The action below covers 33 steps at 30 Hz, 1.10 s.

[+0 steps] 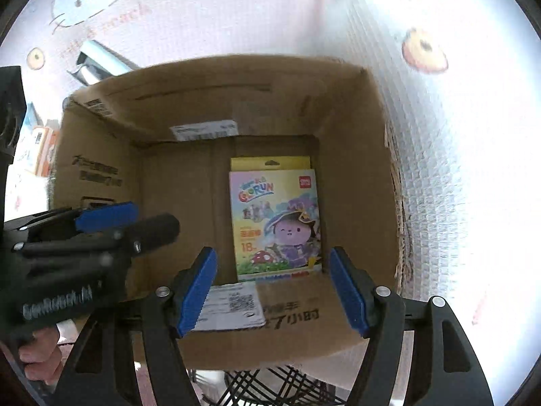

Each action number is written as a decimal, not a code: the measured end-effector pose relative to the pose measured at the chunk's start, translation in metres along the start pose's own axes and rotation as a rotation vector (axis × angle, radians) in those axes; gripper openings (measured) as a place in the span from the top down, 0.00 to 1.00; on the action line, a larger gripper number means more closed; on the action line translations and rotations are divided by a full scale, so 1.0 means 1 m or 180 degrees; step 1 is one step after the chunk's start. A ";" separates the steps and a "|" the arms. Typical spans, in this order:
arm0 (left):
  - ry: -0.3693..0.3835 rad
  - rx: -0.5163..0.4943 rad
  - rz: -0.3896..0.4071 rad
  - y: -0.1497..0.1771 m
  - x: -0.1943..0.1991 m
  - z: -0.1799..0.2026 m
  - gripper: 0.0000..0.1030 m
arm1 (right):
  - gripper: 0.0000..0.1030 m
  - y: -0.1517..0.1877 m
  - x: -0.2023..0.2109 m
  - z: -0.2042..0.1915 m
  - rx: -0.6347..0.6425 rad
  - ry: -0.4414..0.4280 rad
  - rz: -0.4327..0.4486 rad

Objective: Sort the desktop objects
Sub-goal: 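Withdraw the left gripper from the cardboard box toward the blue tissue pack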

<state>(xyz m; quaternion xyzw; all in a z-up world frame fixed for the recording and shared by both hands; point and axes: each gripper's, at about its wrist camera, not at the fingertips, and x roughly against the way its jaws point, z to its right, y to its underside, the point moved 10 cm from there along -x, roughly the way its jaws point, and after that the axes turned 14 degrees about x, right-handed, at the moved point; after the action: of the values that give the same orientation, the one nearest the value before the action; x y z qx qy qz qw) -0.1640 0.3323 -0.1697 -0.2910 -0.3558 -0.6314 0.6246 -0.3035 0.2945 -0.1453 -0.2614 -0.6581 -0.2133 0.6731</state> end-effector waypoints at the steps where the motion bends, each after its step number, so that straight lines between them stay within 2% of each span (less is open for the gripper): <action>1: 0.0033 -0.0057 0.0016 0.002 0.005 0.001 0.44 | 0.35 0.000 0.007 -0.006 0.0032 0.0022 0.0003; 4: -0.0039 -0.0211 0.0201 0.001 0.033 -0.003 0.44 | 0.35 0.000 0.024 -0.022 0.0146 0.0124 0.0034; 7: 0.0086 -0.0257 0.0380 -0.006 0.060 -0.010 0.44 | 0.35 -0.002 0.045 -0.035 0.0297 0.0308 0.0074; 13: 0.0353 -0.0114 0.0582 -0.028 0.098 -0.043 0.44 | 0.34 -0.016 0.076 -0.055 0.0438 0.0471 0.0197; 16: 0.0391 0.0075 0.0834 -0.039 0.131 -0.069 0.44 | 0.34 -0.028 0.088 -0.070 0.0491 0.0484 0.0318; 18: 0.0383 0.0161 0.0992 -0.043 0.146 -0.087 0.44 | 0.34 -0.040 0.095 -0.082 0.0473 0.0404 0.0452; 21: 0.0378 0.0174 0.1072 -0.044 0.156 -0.111 0.44 | 0.34 -0.055 0.099 -0.100 0.0405 0.0248 0.0676; 24: 0.0345 0.0141 0.1194 -0.044 0.164 -0.133 0.44 | 0.34 -0.075 0.107 -0.119 0.0189 0.0043 0.1019; 26: 0.0366 0.0121 0.1291 -0.043 0.168 -0.148 0.44 | 0.33 -0.091 0.111 -0.135 0.0048 -0.0186 0.1291; 29: 0.0518 0.0074 0.1410 -0.043 0.178 -0.167 0.44 | 0.33 -0.108 0.113 -0.163 0.0036 -0.0571 0.1648; 33: 0.0555 0.0071 0.1651 -0.046 0.189 -0.203 0.44 | 0.31 -0.125 0.100 -0.193 0.0100 -0.0629 0.1763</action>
<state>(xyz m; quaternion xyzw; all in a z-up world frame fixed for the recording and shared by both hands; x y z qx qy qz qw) -0.2037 0.0557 -0.1372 -0.3100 -0.2212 -0.4691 0.7968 -0.2284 0.0816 -0.0360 -0.4401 -0.6272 0.0153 0.6424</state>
